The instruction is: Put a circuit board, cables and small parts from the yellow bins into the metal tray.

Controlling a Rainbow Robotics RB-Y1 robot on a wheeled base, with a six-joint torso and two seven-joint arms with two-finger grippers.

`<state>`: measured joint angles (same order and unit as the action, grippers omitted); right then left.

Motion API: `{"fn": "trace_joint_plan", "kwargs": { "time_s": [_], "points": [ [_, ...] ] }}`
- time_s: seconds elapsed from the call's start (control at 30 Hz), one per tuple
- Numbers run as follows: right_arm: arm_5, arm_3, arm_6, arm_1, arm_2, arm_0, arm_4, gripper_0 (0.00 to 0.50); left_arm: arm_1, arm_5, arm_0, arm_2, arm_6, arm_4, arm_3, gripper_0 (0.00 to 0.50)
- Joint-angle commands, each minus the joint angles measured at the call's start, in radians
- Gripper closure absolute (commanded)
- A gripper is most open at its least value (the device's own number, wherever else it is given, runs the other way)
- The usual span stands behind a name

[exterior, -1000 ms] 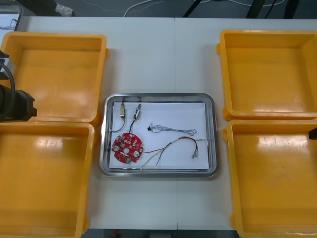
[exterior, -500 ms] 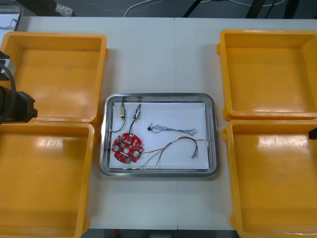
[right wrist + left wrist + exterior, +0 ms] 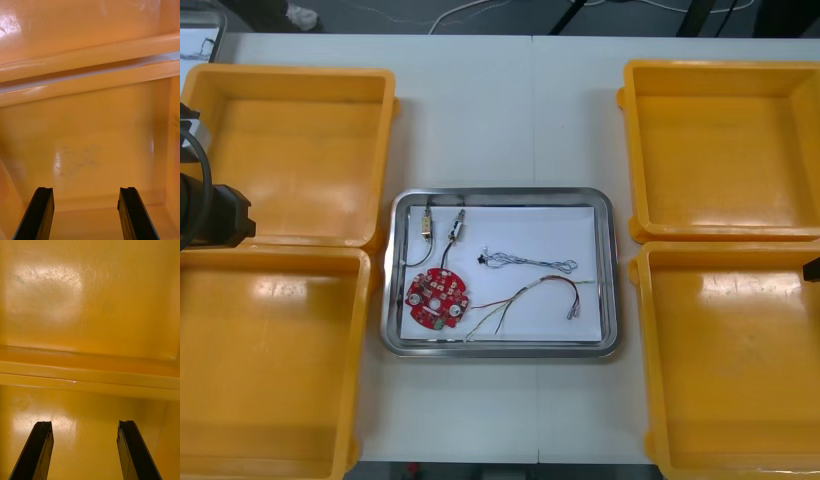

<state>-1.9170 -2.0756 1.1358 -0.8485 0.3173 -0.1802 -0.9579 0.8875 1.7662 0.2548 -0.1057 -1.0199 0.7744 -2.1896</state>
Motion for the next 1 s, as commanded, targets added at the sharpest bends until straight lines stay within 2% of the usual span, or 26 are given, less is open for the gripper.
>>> {"fn": "trace_joint_plan", "kwargs": {
  "time_s": [0.03, 1.0],
  "points": [
    [-0.003, -0.026, -0.004, -0.04, 0.031, 0.011, 0.007, 0.0, 0.039, -0.002, -0.02, -0.034, -0.069, -0.011, -0.03, 0.0],
    [-0.003, -0.026, -0.004, -0.04, 0.031, 0.011, 0.007, 0.0, 0.039, -0.002, -0.02, -0.034, -0.069, -0.011, -0.03, 0.0]
  ]
}}
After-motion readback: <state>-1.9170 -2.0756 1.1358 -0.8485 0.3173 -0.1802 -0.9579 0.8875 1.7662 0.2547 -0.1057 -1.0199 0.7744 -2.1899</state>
